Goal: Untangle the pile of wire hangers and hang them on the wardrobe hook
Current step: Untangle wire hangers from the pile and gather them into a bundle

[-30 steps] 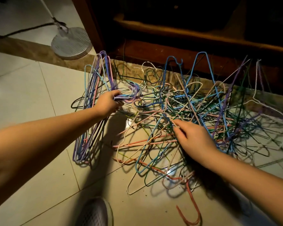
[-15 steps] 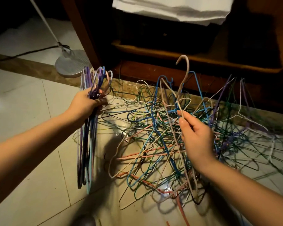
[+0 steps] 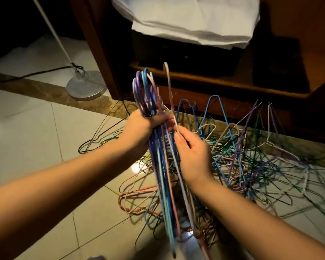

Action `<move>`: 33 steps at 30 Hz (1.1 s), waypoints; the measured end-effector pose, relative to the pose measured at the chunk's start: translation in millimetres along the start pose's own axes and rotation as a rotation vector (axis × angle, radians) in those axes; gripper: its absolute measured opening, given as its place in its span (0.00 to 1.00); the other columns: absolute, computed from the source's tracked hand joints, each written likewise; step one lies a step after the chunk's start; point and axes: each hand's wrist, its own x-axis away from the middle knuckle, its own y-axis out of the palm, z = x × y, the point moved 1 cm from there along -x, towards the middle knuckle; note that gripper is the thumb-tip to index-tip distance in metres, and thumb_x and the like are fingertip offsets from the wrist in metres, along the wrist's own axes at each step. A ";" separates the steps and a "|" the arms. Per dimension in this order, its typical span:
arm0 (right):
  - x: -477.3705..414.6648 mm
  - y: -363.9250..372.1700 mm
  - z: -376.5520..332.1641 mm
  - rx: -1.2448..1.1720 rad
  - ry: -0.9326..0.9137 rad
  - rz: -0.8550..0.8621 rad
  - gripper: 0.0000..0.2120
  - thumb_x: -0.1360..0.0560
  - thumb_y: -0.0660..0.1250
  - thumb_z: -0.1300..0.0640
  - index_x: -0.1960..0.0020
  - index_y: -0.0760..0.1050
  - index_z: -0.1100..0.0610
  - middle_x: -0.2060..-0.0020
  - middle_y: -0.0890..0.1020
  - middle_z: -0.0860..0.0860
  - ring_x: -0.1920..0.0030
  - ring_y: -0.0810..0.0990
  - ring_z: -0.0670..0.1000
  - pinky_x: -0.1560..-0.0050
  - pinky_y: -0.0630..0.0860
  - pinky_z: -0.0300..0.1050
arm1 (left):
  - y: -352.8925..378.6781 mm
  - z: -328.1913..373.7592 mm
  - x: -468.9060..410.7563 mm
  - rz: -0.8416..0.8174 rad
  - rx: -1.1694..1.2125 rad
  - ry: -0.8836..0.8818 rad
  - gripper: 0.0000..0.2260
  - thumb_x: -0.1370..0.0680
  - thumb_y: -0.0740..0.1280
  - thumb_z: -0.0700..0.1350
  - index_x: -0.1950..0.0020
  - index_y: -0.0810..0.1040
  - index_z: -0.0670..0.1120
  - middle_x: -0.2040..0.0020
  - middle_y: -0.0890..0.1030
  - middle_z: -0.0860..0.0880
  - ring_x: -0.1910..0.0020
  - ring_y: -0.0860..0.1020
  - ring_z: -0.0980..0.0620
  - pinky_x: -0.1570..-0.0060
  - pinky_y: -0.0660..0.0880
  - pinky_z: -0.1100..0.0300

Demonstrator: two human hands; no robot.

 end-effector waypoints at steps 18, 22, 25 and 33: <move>5.0 14.2 1.0 0.546 -0.194 -0.317 0.23 0.22 0.53 0.48 0.30 0.68 0.54 0.48 0.77 0.53 0.48 0.74 0.52 0.50 0.68 0.44 | -33.9 -12.6 -11.7 0.050 -0.157 0.039 0.14 0.28 0.65 0.30 0.45 0.74 0.41 0.63 0.76 0.48 0.68 0.76 0.56 0.67 0.73 0.64; -7.5 5.6 21.7 0.617 -0.075 -0.314 0.18 0.20 0.57 0.52 0.31 0.68 0.52 0.41 0.75 0.50 0.45 0.73 0.48 0.49 0.68 0.41 | -48.3 -6.8 -12.2 0.115 -0.304 0.104 0.10 0.29 0.67 0.31 0.54 0.76 0.45 0.65 0.78 0.53 0.67 0.77 0.57 0.66 0.74 0.64; -23.8 -8.4 50.5 0.830 0.068 -0.312 0.18 0.21 0.58 0.51 0.31 0.67 0.52 0.41 0.75 0.51 0.46 0.74 0.51 0.49 0.70 0.44 | -61.5 -3.0 -14.3 0.125 -0.368 0.140 0.09 0.28 0.67 0.30 0.57 0.76 0.45 0.63 0.77 0.51 0.65 0.78 0.55 0.65 0.76 0.64; -22.6 -18.9 100.3 1.159 0.217 -0.475 0.18 0.22 0.60 0.49 0.34 0.69 0.54 0.39 0.75 0.53 0.41 0.74 0.56 0.45 0.72 0.48 | -108.0 -5.6 -23.4 0.200 -0.577 0.130 0.09 0.30 0.69 0.30 0.59 0.78 0.44 0.64 0.79 0.48 0.70 0.79 0.57 0.69 0.76 0.66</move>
